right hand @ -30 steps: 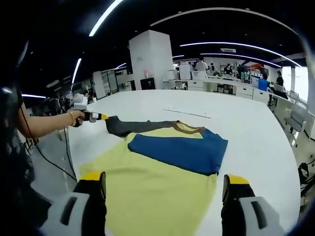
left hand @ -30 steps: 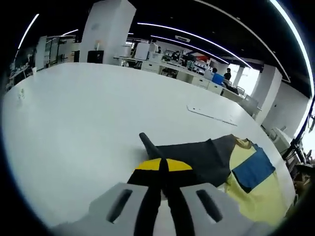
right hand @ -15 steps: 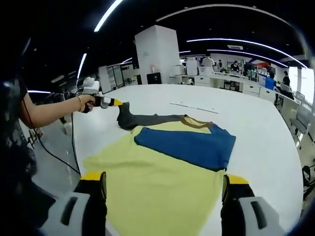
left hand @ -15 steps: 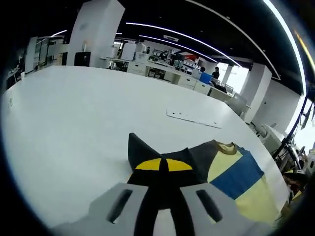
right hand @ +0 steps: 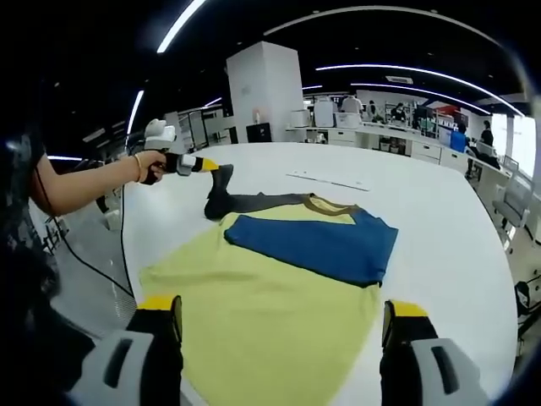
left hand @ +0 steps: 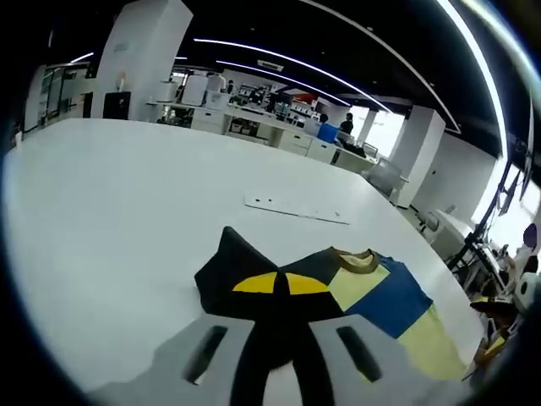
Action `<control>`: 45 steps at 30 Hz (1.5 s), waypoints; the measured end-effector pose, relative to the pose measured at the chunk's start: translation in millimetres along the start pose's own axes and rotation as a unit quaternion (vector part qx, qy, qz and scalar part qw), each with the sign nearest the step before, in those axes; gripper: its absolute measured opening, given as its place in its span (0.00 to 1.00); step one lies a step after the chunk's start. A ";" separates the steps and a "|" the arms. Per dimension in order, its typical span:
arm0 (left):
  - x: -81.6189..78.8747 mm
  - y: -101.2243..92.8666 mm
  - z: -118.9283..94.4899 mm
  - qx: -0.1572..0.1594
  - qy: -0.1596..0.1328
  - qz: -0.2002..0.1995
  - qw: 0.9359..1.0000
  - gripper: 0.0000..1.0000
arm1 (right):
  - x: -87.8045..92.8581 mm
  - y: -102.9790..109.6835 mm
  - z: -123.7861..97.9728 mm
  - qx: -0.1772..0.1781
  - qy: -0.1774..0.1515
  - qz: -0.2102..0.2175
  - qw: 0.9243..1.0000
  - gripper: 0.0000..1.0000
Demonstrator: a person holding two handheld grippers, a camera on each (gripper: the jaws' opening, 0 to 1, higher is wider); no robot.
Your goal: Fold the garment on the visible template until the final outline fits inside the template.
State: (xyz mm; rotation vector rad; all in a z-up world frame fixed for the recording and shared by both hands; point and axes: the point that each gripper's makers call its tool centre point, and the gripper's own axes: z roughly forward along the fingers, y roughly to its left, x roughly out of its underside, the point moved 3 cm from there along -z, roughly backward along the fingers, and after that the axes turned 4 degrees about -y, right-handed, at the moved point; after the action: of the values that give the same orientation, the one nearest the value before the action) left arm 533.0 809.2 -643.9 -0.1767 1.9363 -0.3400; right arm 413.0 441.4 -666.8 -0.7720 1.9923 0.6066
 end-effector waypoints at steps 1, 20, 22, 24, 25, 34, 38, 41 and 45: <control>-0.9 -2.5 1.4 0.003 -0.001 -0.001 1.000 0.00 | 0.2 0.1 -0.3 0.000 0.001 0.000 1.000 0.99; -4.0 -75.1 31.1 0.085 0.009 0.024 0.996 0.00 | 3.1 -4.7 -1.5 0.016 0.010 0.004 1.000 0.99; -2.9 -82.3 34.7 0.094 0.012 0.026 0.995 0.00 | 3.5 -5.0 -1.8 0.017 0.011 0.004 1.000 0.99; -1.1 -91.9 38.0 0.103 0.014 0.030 0.994 0.00 | 3.8 -5.4 -1.8 0.018 0.012 0.005 1.000 0.99; -0.2 -95.7 39.1 0.107 0.015 0.031 0.994 0.00 | 4.1 -5.6 -2.0 0.018 0.012 0.006 1.000 0.99; 17.2 -133.7 51.8 0.148 0.034 0.059 0.987 0.00 | 8.5 -8.8 -3.5 0.023 0.019 0.010 1.000 0.99; 28.8 -146.1 56.3 0.165 0.043 0.062 0.983 0.00 | 10.3 -9.6 -4.1 0.025 0.021 0.012 0.999 0.99; 39.6 -157.9 55.5 0.184 0.050 0.066 0.979 0.00 | 12.6 -11.0 -4.3 0.028 0.024 0.016 0.999 0.99; 51.3 -165.0 54.3 0.198 0.057 0.067 0.976 0.00 | 15.3 -12.2 -3.3 0.030 0.027 0.024 0.999 0.99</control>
State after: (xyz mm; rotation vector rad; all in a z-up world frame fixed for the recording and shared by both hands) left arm 557.7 630.1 -655.8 0.2382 1.9379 -0.6466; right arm 413.7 426.5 -679.9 -0.7131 2.0744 0.5563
